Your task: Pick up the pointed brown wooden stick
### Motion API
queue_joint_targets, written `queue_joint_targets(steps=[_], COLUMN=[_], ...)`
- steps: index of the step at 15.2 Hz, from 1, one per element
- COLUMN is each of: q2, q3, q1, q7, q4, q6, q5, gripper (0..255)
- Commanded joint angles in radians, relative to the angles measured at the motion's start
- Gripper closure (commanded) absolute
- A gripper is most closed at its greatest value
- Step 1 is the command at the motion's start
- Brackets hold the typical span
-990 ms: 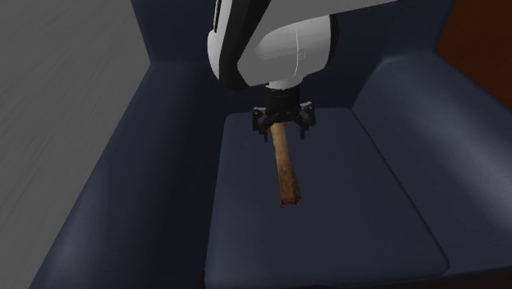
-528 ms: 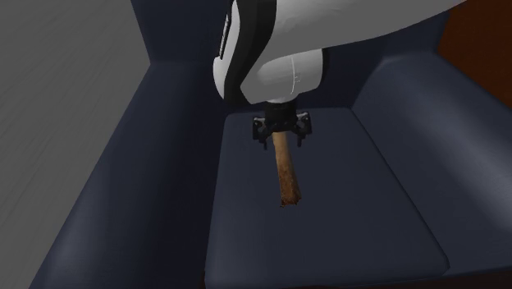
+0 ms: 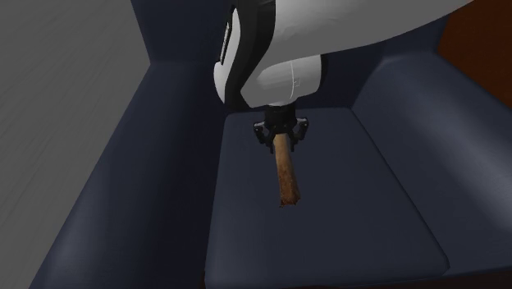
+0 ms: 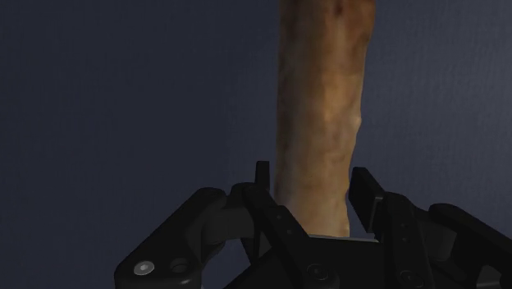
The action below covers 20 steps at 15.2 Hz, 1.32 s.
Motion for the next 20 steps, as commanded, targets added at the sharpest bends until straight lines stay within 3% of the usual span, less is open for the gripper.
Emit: queue_joint_targets(steps=[1,20], q2=[0.001,-0.139], q3=[0.000,0.014], q1=[0.000,-0.008], q7=[0.000,-0.032], q4=[-0.001,0.019], q6=[0.000,-0.156], q5=[0.000,0.031], gripper=[255,255])
